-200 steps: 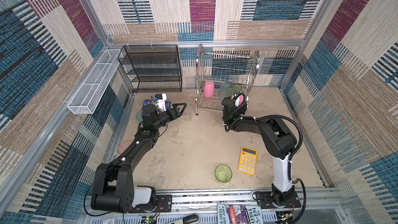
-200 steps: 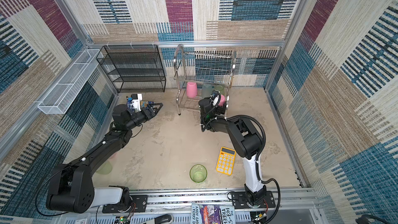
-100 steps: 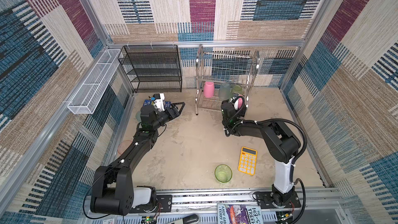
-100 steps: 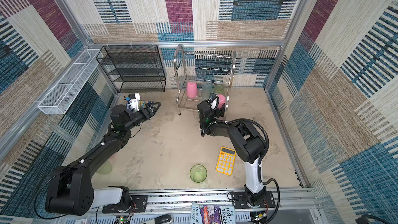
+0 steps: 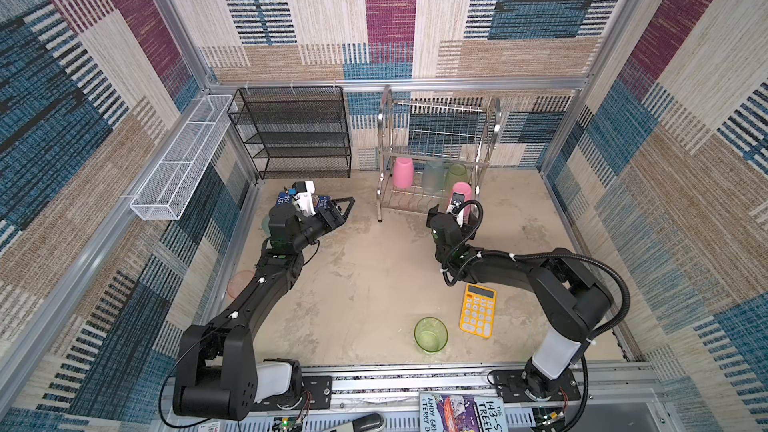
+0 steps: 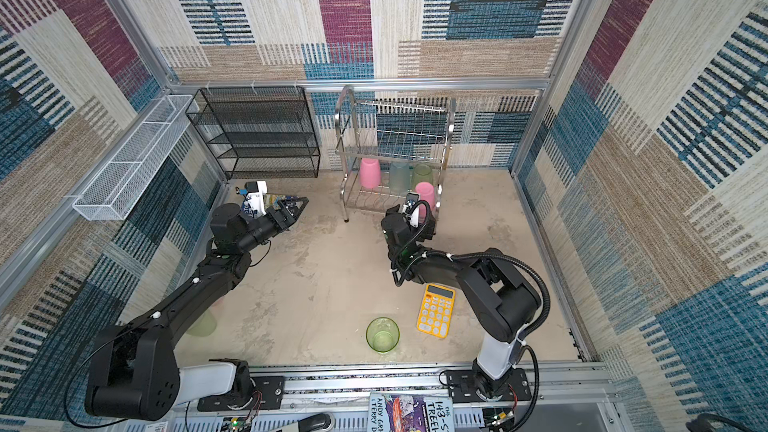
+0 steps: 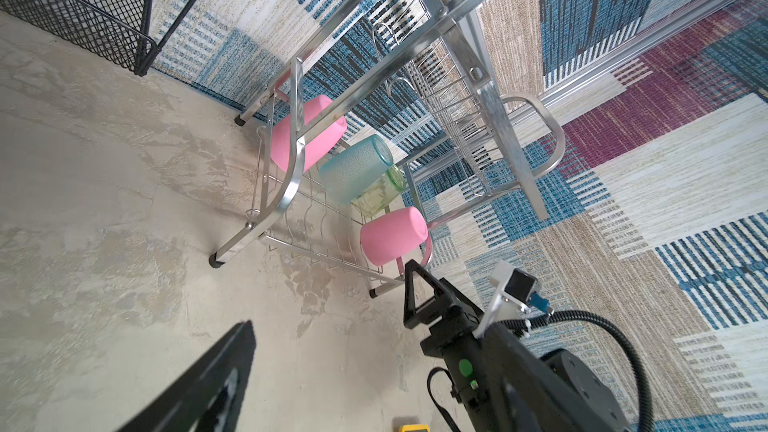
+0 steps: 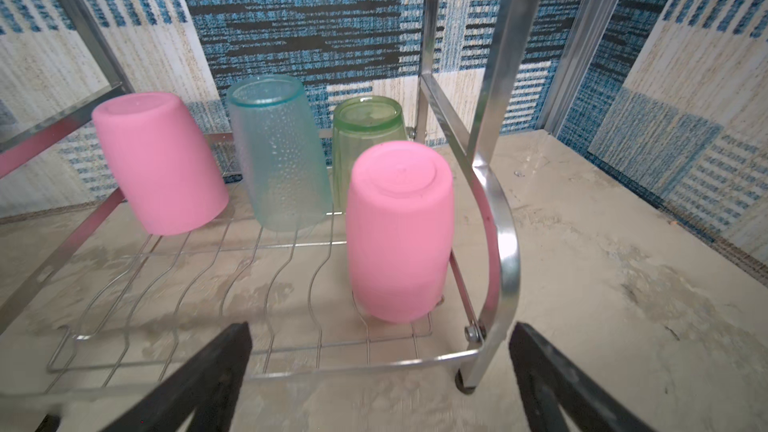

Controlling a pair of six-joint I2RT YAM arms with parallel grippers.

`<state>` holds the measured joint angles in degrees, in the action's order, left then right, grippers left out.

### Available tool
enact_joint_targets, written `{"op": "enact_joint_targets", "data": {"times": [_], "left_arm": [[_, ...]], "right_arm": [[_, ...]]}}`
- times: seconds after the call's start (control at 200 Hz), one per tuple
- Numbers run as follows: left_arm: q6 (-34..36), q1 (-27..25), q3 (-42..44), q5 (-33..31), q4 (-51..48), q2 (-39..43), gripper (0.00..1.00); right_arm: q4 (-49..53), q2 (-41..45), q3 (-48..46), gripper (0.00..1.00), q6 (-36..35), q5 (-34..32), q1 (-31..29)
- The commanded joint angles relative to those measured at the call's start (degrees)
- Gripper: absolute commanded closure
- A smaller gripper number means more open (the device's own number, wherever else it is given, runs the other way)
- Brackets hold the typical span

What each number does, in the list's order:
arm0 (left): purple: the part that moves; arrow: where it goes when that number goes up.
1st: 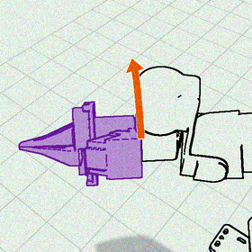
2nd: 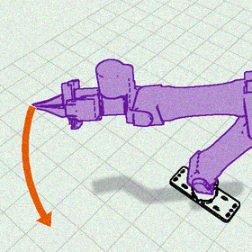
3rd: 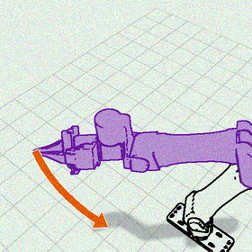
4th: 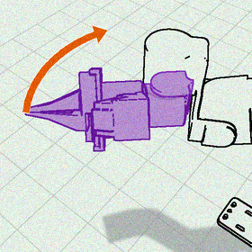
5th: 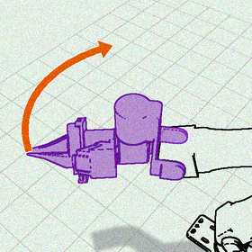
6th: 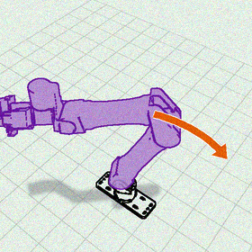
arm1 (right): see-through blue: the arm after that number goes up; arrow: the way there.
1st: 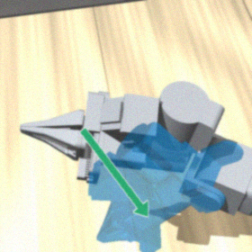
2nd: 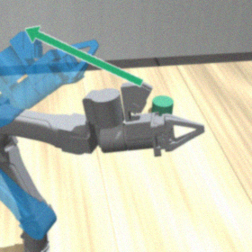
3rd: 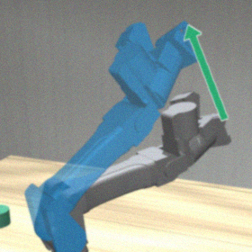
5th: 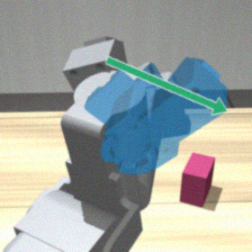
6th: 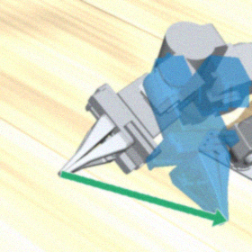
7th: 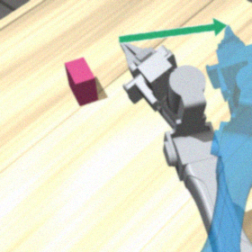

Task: Load the cups into the dish rack
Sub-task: 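Open the right gripper and draw it back from the rack, then move the left gripper over the lying green cup near the robot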

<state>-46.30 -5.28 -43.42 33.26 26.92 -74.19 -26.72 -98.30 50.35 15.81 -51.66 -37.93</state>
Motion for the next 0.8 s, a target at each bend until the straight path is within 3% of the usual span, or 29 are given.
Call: {"op": "enact_joint_targets", "data": {"times": [0.0, 0.19, 0.326, 0.566, 0.791], "left_arm": [[0.13, -0.03, 0.29, -2.50, -2.20, 1.02, 0.11], [2.23, -0.90, 0.35, -5.38, -8.08, 2.93, 0.12], [6.89, -4.46, -1.19, -10.84, -16.87, 4.56, 0.12], [18.55, -17.61, -7.12, -26.35, -34.18, 4.99, 0.13], [26.41, -28.29, -13.61, -35.09, -45.39, 3.66, 0.15]], "right_arm": [[1.82, 3.84, -3.67, 0.00, 2.33, 3.54, -1.14], [4.80, 11.62, -11.18, 0.00, 3.62, 11.01, -1.97], [6.91, 16.03, -15.13, 0.00, 4.89, 17.77, -1.97], [8.85, 18.78, -17.43, 0.01, 4.51, 25.71, -1.29], [9.33, 21.66, -18.73, 0.01, 6.72, 36.86, 4.38]]}}
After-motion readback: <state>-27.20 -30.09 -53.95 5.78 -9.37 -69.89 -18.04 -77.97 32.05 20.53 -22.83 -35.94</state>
